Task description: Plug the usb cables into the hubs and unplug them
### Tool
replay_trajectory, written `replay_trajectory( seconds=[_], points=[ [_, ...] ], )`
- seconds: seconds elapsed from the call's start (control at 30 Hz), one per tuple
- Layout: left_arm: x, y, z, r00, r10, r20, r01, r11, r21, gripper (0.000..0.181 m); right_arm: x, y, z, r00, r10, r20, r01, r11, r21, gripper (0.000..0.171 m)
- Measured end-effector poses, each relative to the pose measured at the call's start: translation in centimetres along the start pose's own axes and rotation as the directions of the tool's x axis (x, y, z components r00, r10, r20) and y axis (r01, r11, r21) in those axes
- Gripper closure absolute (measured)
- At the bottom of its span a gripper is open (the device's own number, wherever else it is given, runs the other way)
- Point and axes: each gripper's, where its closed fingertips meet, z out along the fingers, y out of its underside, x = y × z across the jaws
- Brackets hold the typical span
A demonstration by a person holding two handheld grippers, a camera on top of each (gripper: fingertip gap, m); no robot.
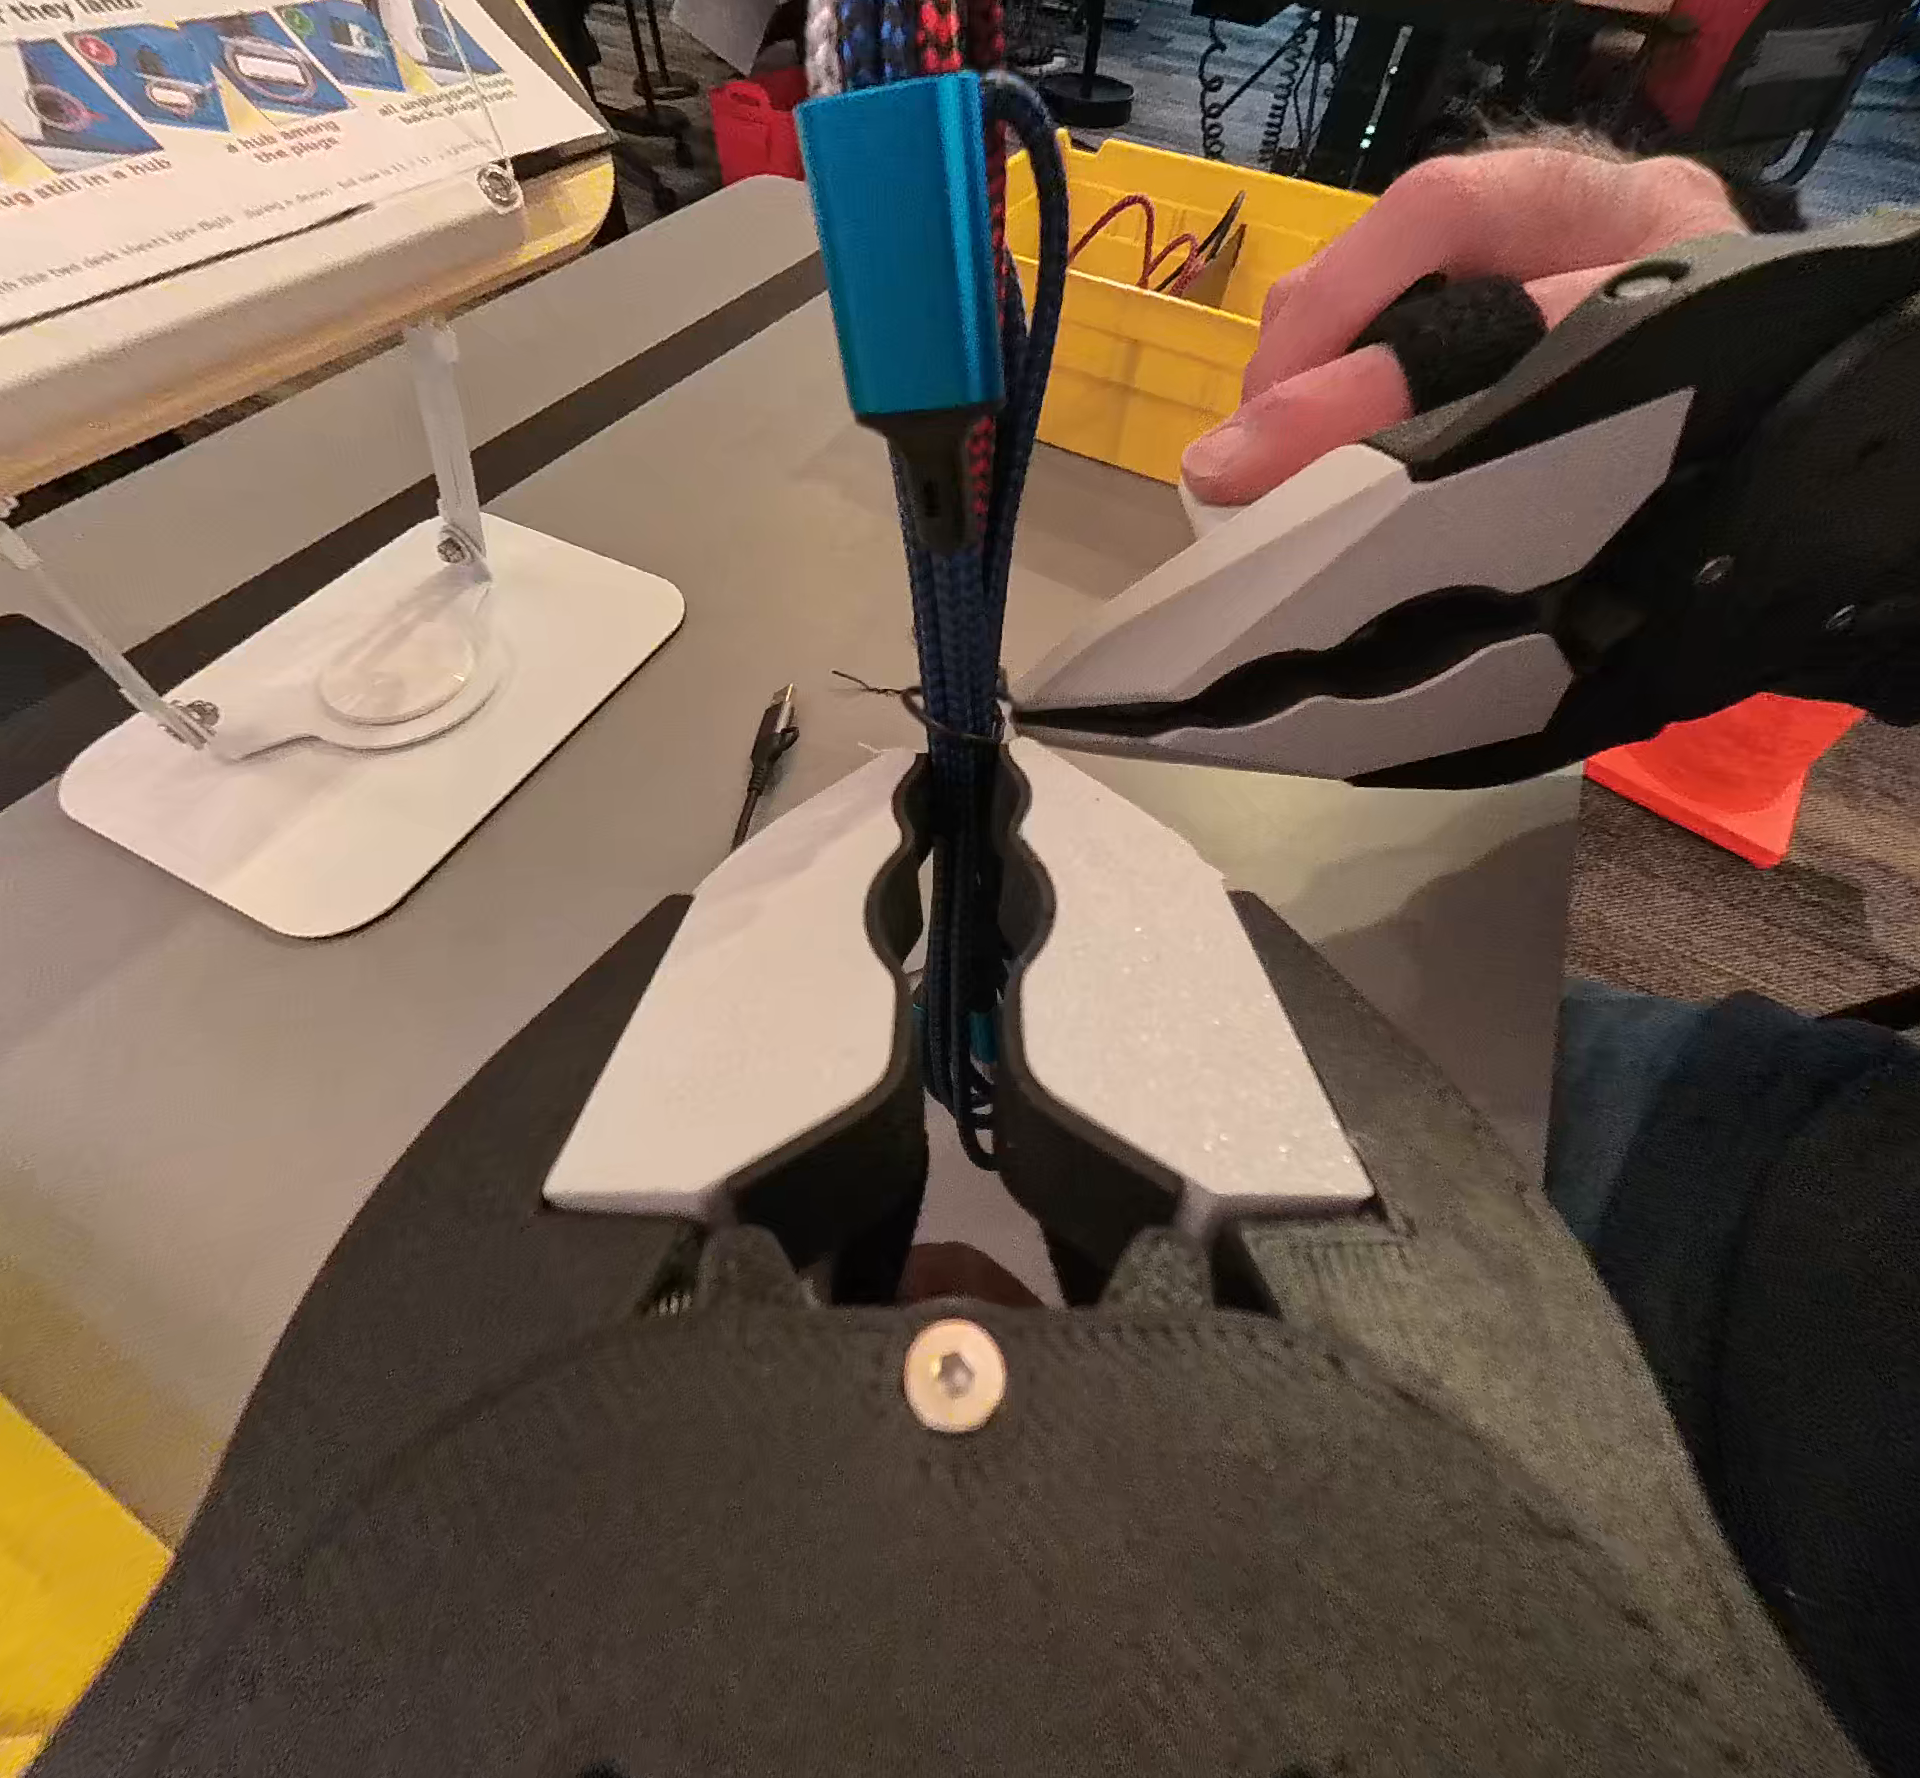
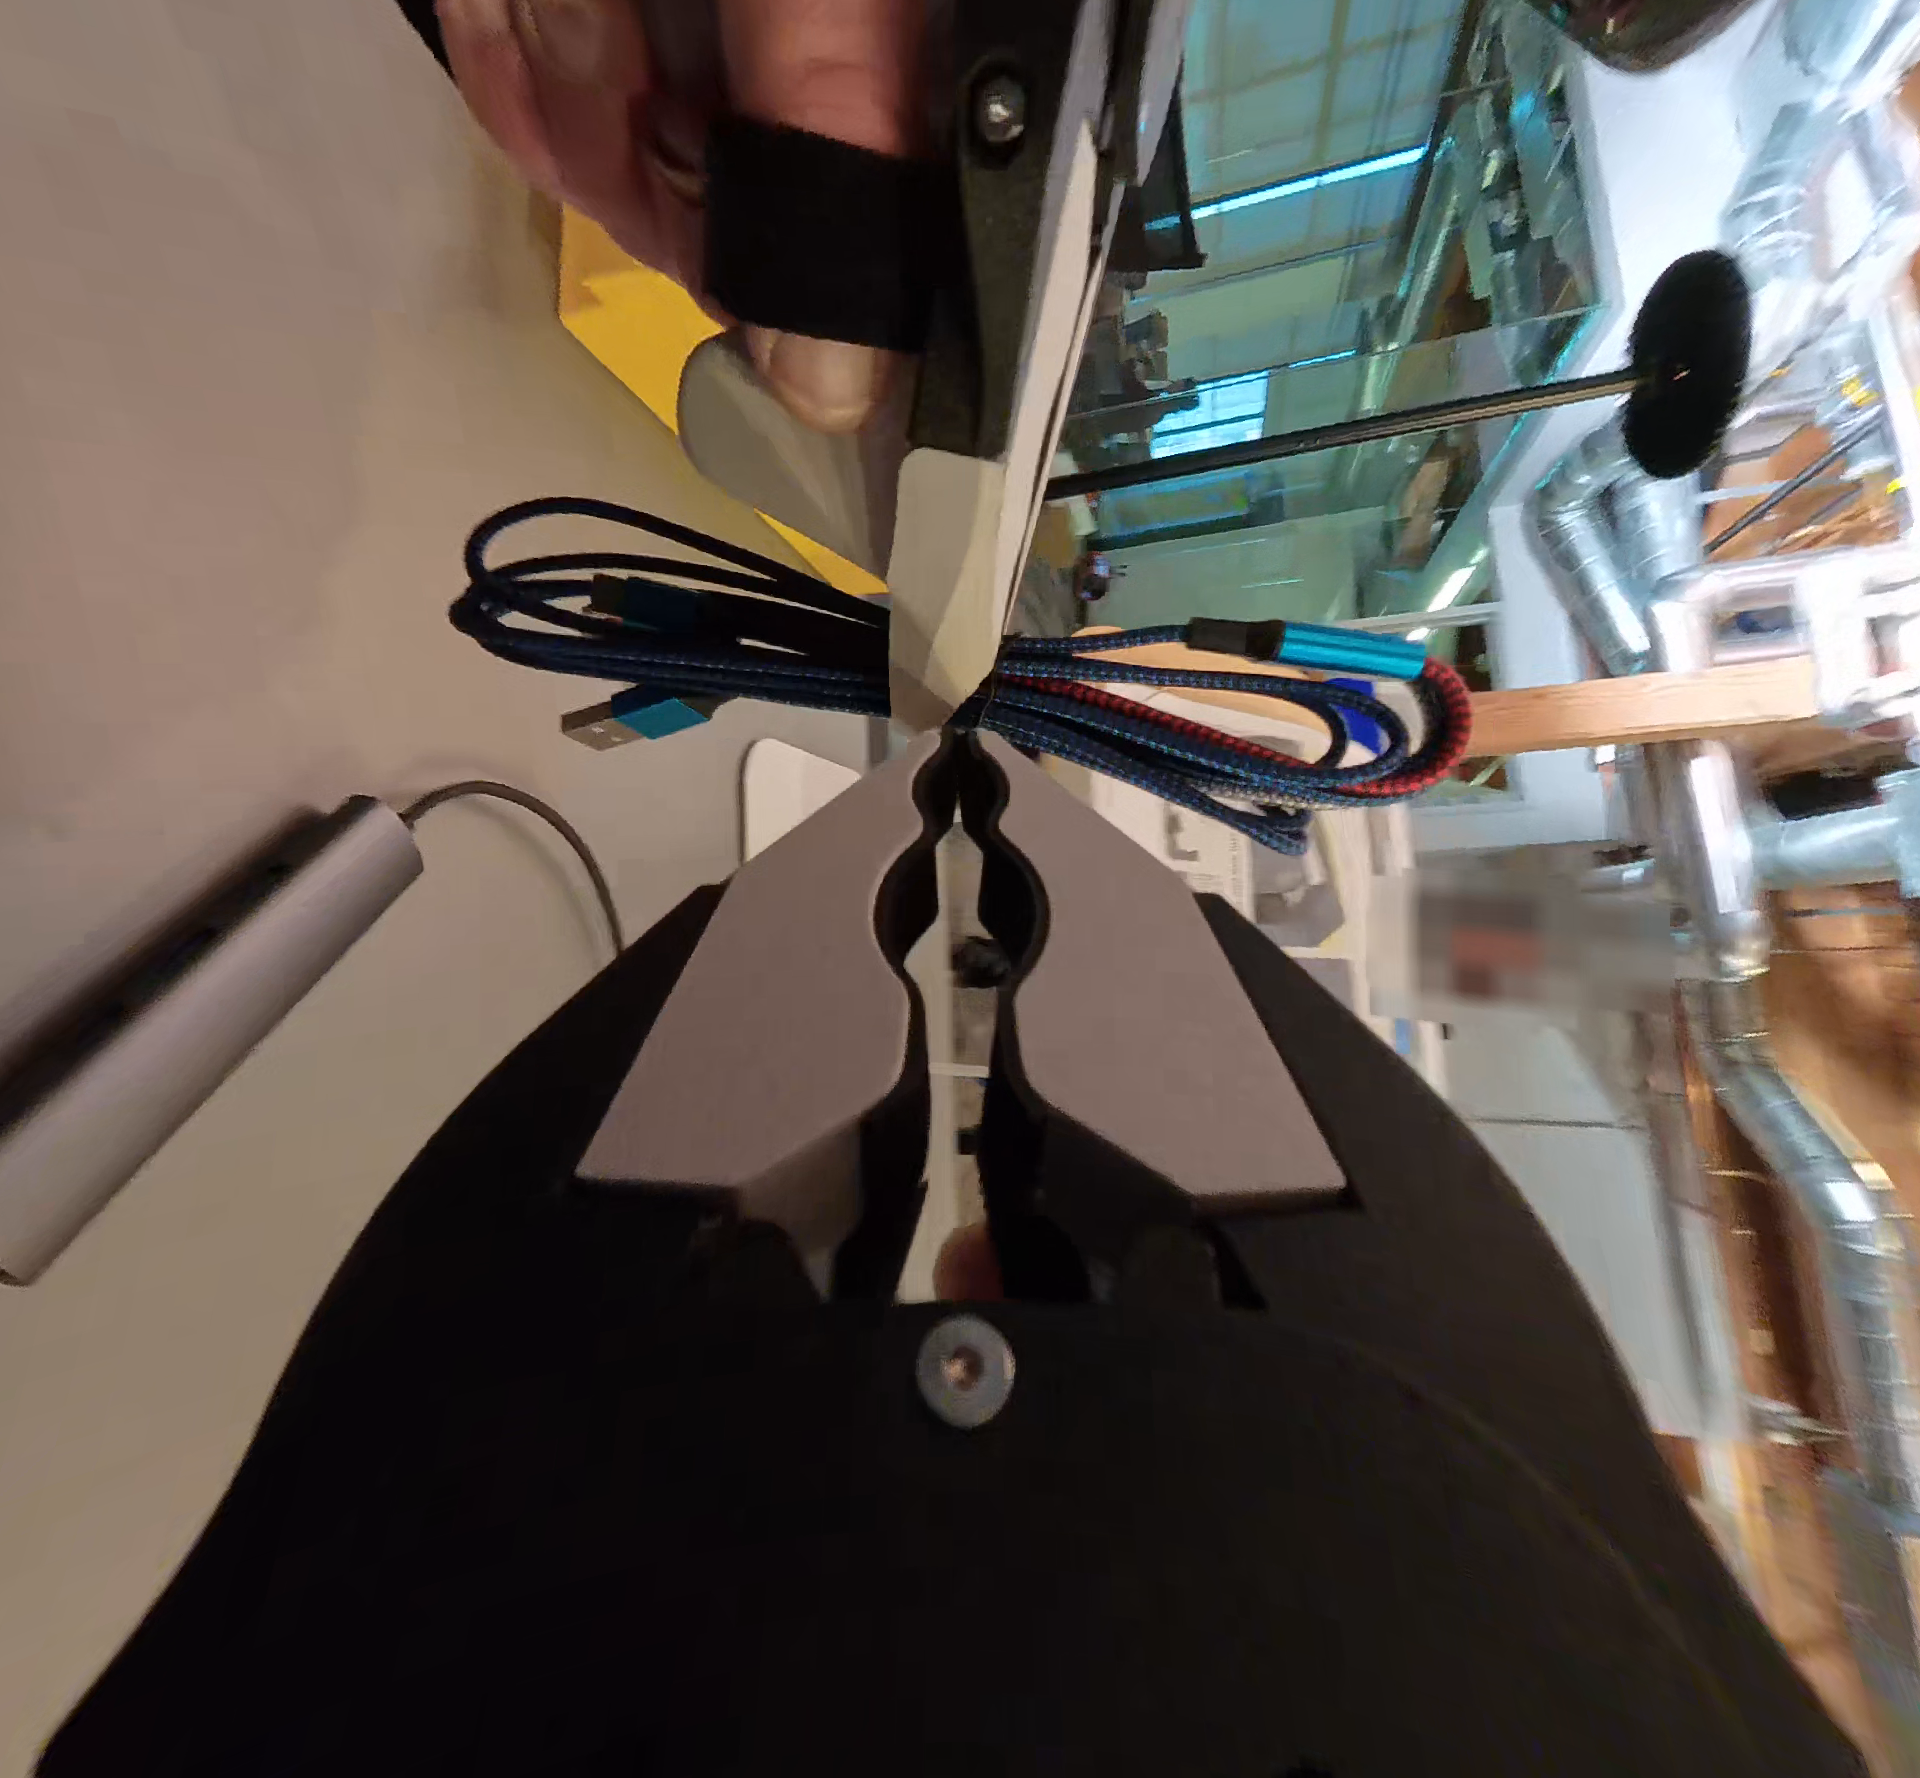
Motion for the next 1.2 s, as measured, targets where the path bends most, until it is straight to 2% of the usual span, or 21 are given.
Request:
replay_trajectory(
  seconds=[0.17, 0.27, 0.37, 0.43, 0.5, 0.6, 0.67, 0.73, 0.8, 0.87, 0.9, 0.93, 0.97, 1.0, 1.03, 1.07, 1.1, 1.17, 1.2],
  points=[
    [0.1, 0.1, 0.1, 0.999, 0.041, 0.010, -0.041, 0.999, 0.008, 0.171, 0.5, 0.5, -0.3, 0.939, 0.334, 0.081, -0.338, 0.941, 0.034, 0.171],
    [0.0, -0.1, -0.1, 1.000, 0.002, -0.006, -0.002, 1.000, 0.021, 0.171, 0.5, 0.4, -0.5, 0.949, 0.311, 0.056, -0.314, 0.948, 0.049, 0.171],
    [0.2, -0.3, 0.0, 0.999, -0.016, -0.028, 0.017, 1.000, 0.024, 0.171, 0.0, 0.8, -0.2, 0.972, 0.231, 0.035, -0.232, 0.973, 0.010, 0.152],
    [0.6, -0.4, 0.0, 0.998, -0.039, -0.051, 0.040, 0.999, 0.024, 0.171, -0.1, 1.0, 0.1, 0.983, 0.181, 0.022, -0.181, 0.983, -0.006, 0.155],
    [0.9, -0.4, 0.1, 0.997, -0.047, -0.069, 0.048, 0.999, 0.020, 0.172, 0.2, 1.1, 0.2, 0.991, 0.134, -0.011, -0.134, 0.991, -0.015, 0.170],
    [0.9, -0.4, 0.1, 0.995, -0.062, -0.074, 0.064, 0.998, 0.018, 0.171, 0.5, 1.0, 0.1, 0.995, 0.091, -0.033, -0.091, 0.996, -0.015, 0.171],
    [0.8, -0.3, 0.1, 0.996, -0.056, -0.066, 0.057, 0.998, 0.017, 0.171, 0.4, 1.0, 0.1, 0.989, 0.146, 0.004, -0.146, 0.989, -0.008, 0.171],
    [0.6, -0.1, 0.2, 0.999, -0.022, -0.044, 0.023, 1.000, 0.014, 0.171, 0.0, 1.0, 0.0, 0.951, 0.294, 0.095, -0.295, 0.955, 0.001, 0.171],
    [0.0, 0.2, 0.2, 0.994, 0.103, 0.026, -0.103, 0.995, 0.000, 0.171, -0.3, 0.7, -0.2, 0.823, 0.519, 0.232, -0.532, 0.847, -0.007, 0.171],
    [-0.1, -0.1, 0.0, 0.961, 0.259, 0.095, -0.260, 0.966, -0.004, 0.171, -0.3, 0.1, -0.7, 0.607, 0.707, 0.363, -0.747, 0.663, -0.040, 0.171],
    [-0.2, -0.4, -0.1, 0.939, 0.320, 0.124, -0.322, 0.947, -0.001, 0.171, -0.1, -0.4, -1.0, 0.444, 0.782, 0.437, -0.851, 0.521, -0.069, 0.171],
    [-0.2, -0.8, -0.4, 0.914, 0.375, 0.153, -0.382, 0.924, 0.016, 0.171, 0.3, -1.1, -1.4, 0.232, 0.822, 0.519, -0.938, 0.330, -0.103, 0.171],
    [-0.1, -1.3, -0.7, 0.882, 0.434, 0.184, -0.447, 0.894, 0.036, 0.171, 0.9, -1.8, -1.9, -0.013, 0.796, 0.605, -0.982, 0.105, -0.159, 0.171],
    [0.1, -1.7, -0.9, 0.854, 0.476, 0.209, -0.495, 0.867, 0.051, 0.170, 1.5, -2.4, -2.5, -0.239, 0.700, 0.673, -0.967, -0.108, -0.231, 0.171],
    [0.4, -2.0, -1.0, 0.814, 0.529, 0.241, -0.555, 0.830, 0.053, 0.171, 1.8, -2.7, -2.9, -0.392, 0.580, 0.714, -0.920, -0.267, -0.289, 0.171],
    [0.4, -2.1, -1.1, 0.754, 0.595, 0.276, -0.627, 0.778, 0.034, 0.171, 1.8, -3.0, -3.2, -0.455, 0.502, 0.735, -0.884, -0.351, -0.308, 0.171],
    [0.5, -2.0, -1.2, 0.737, 0.615, 0.278, -0.648, 0.761, 0.035, 0.171, 1.5, -3.4, -3.3, -0.466, 0.471, 0.749, -0.872, -0.390, -0.297, 0.171],
    [0.5, -1.3, -1.0, 0.816, 0.532, 0.226, -0.557, 0.828, 0.060, 0.171, 1.4, -3.1, -2.9, -0.459, 0.493, 0.739, -0.863, -0.443, -0.241, 0.171],
    [0.3, -1.0, -0.8, 0.843, 0.495, 0.211, -0.517, 0.854, 0.063, 0.171, 1.2, -2.7, -2.7, -0.387, 0.575, 0.721, -0.903, -0.394, -0.171, 0.170]
  ],
)
